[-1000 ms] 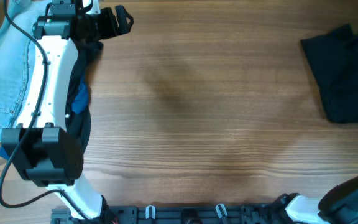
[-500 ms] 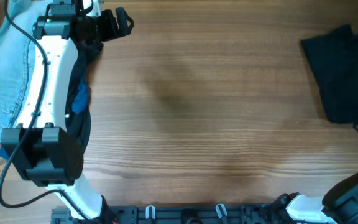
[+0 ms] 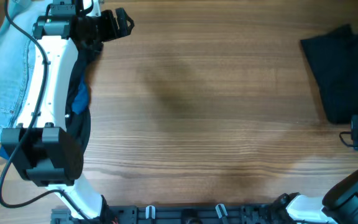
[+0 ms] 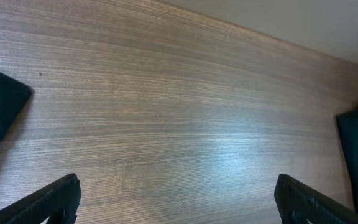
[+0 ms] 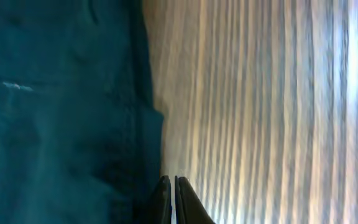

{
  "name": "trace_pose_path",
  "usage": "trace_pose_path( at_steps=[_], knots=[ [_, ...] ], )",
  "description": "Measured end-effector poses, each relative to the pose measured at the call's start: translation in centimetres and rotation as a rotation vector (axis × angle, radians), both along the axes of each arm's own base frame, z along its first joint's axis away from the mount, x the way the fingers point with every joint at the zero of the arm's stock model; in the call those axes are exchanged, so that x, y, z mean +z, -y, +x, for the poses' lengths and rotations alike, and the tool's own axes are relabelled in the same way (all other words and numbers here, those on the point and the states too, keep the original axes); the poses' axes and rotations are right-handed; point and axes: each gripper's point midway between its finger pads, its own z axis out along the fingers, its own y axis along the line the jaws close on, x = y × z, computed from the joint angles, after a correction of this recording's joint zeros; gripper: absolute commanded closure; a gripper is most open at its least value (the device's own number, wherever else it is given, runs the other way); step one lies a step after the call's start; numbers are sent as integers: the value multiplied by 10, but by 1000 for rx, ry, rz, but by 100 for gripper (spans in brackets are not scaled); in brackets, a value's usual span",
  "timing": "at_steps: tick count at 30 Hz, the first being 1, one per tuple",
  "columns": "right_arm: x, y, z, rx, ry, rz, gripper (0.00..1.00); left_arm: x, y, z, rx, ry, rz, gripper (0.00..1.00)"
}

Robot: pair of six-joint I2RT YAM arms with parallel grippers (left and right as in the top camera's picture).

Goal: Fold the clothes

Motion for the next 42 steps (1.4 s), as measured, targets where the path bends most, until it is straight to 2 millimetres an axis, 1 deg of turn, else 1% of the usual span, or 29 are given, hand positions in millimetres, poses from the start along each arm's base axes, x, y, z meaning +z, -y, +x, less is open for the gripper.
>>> trace_pose_path(
  at_steps=[2,4,7,11,17,21,23,24,26,31,33,35,42],
  knots=[
    [0,6,3,-7,8,-24,96,0,0,-1,0,-3,0,0],
    [-6,10,4,-12,4,-30,96,0,0,0,0,-3,0,0],
    [-20,13,6,-15,-9,-23,96,0,0,-1,0,-3,0,0],
    [-47,14,7,-16,-37,5,96,0,0,-1,0,-3,0,0],
    [-49,25,20,-8,15,-31,96,0,0,0,0,-3,0,0],
    [-49,30,36,-3,69,-58,96,0,0,0,0,-2,0,0],
    [-49,29,47,14,94,-71,96,0,0,0,0,-2,0,0],
    [-49,28,49,12,100,-71,96,0,0,0,0,-2,0,0],
    [-49,20,63,39,118,-75,96,0,0,0,0,-2,0,0],
    [-48,-1,90,91,156,-77,96,0,0,0,0,-2,0,0],
    [-47,-7,97,107,172,-74,96,0,0,-1,0,-3,0,0],
    [-47,-10,101,114,178,-68,96,-1,0,-1,0,-4,0,0],
    [-46,-11,103,133,154,-48,94,-2,0,-3,0,-15,0,0]
  ],
)
